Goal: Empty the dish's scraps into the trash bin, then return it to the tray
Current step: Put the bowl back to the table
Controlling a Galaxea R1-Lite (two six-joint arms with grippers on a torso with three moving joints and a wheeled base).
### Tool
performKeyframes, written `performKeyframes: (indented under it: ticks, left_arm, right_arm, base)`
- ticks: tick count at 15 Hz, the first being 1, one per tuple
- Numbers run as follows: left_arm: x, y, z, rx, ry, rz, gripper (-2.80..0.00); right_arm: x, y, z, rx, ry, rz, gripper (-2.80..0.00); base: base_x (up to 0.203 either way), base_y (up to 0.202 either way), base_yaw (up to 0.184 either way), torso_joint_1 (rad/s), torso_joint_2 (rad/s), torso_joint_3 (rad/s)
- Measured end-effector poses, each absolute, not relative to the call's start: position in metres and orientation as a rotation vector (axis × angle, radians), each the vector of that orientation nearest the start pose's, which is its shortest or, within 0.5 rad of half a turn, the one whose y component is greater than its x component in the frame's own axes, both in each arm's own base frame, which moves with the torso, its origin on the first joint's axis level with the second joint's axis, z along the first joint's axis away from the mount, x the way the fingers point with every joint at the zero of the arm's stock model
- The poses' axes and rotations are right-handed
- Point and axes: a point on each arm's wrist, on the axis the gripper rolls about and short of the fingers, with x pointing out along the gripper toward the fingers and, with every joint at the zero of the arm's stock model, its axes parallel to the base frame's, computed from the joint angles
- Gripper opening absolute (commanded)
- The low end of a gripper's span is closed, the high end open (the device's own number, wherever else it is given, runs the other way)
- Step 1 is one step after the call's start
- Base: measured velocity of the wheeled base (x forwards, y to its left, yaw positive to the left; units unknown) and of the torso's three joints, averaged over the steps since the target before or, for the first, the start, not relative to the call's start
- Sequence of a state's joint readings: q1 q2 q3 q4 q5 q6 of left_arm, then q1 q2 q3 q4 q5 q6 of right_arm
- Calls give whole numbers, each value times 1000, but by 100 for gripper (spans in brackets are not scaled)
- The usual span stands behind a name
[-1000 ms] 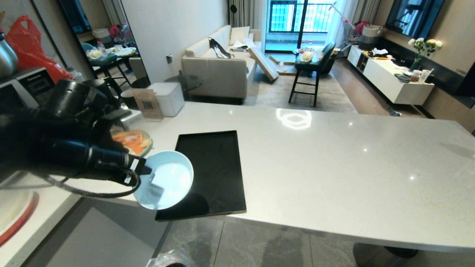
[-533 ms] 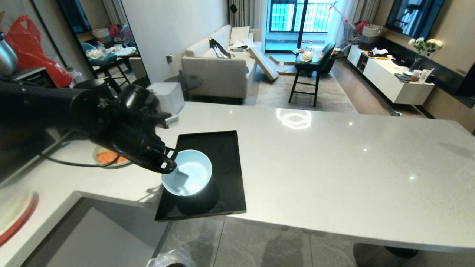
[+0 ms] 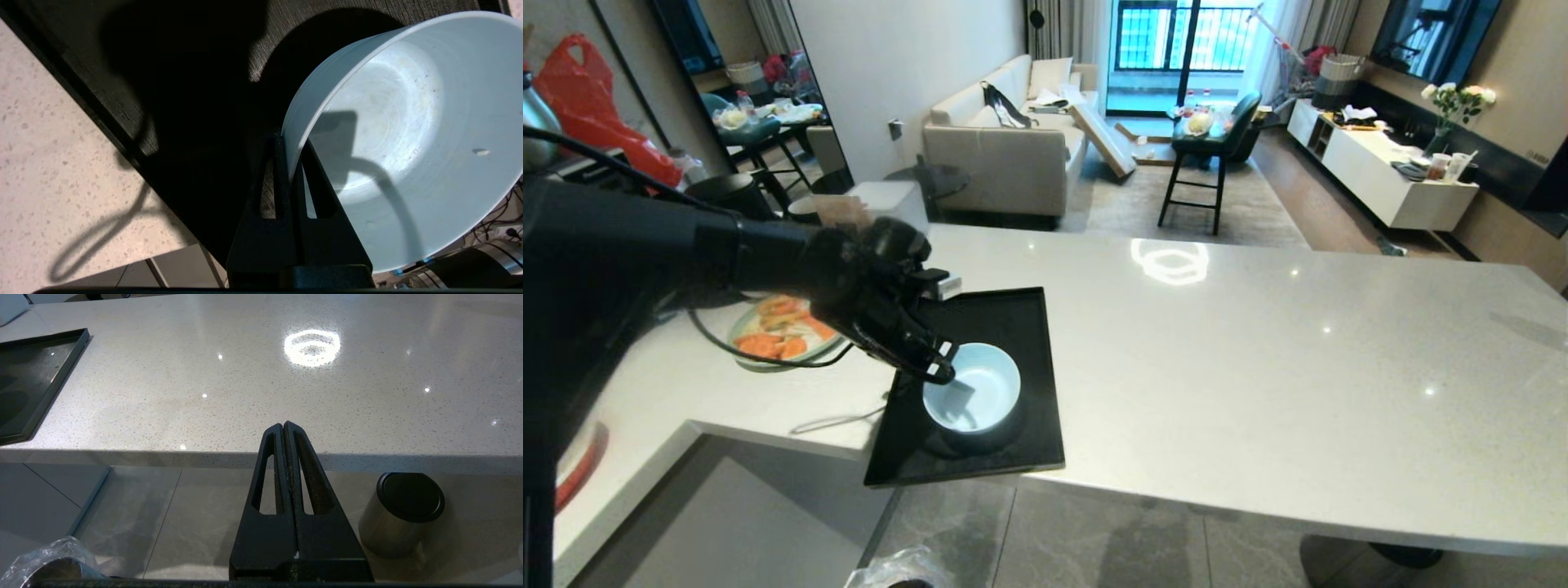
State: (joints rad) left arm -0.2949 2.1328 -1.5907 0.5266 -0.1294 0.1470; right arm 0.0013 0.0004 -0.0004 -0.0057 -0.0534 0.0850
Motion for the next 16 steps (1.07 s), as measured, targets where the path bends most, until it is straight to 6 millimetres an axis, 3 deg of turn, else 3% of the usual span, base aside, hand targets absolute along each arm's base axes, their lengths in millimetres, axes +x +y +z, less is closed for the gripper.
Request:
performKeyframes:
  ticks: [5, 16]
  left_arm:
    - [388, -125, 125, 227, 1065, -471, -280]
    - [403, -134, 117, 239, 1102, -474, -280]
  right_arm:
    - [-23, -1, 76, 86, -7, -52, -280]
    - [-23, -1, 76, 85, -8, -52, -280]
  base:
    - [0, 0, 0, 0, 0, 0]
    - [0, 0, 0, 0, 0, 0]
